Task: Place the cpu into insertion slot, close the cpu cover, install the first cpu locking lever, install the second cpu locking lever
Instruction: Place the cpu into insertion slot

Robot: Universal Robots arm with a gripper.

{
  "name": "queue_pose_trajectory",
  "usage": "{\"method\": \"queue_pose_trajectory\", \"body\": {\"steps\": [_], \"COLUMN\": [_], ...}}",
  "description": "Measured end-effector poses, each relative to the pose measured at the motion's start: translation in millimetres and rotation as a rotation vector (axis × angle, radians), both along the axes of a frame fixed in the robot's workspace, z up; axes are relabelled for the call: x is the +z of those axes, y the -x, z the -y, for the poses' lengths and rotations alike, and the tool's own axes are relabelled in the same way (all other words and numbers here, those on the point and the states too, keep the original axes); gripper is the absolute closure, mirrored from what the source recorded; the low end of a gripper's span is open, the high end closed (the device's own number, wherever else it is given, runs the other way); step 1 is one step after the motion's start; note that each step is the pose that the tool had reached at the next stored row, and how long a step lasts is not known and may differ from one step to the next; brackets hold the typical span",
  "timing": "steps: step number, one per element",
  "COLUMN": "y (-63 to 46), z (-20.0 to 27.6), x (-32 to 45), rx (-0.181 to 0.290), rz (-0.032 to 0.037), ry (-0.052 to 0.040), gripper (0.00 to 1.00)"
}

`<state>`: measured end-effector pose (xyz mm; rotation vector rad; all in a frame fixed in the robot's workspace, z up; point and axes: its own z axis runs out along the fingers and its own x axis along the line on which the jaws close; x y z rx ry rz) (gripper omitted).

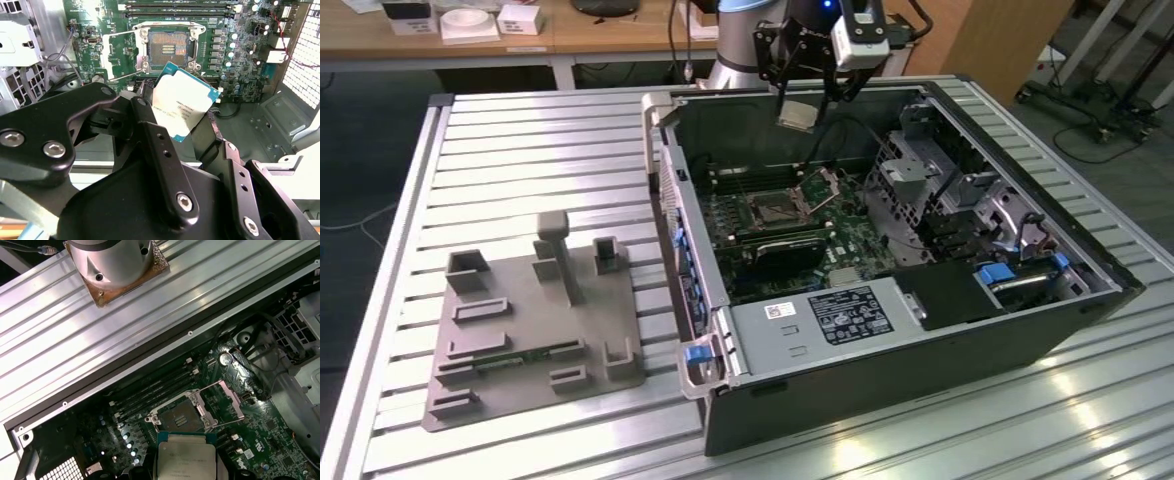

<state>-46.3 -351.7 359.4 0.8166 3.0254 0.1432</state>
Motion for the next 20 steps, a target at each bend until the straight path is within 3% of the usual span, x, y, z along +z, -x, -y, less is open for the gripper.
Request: {"method": "queue_pose_trajectory", "body": {"steps": [20], "y": [2.2], "z": [0.0], "x": [-0.2], "rx": [-0.07], "rz": [0.0], "ry": [0.0], "gripper": [0.45]}}
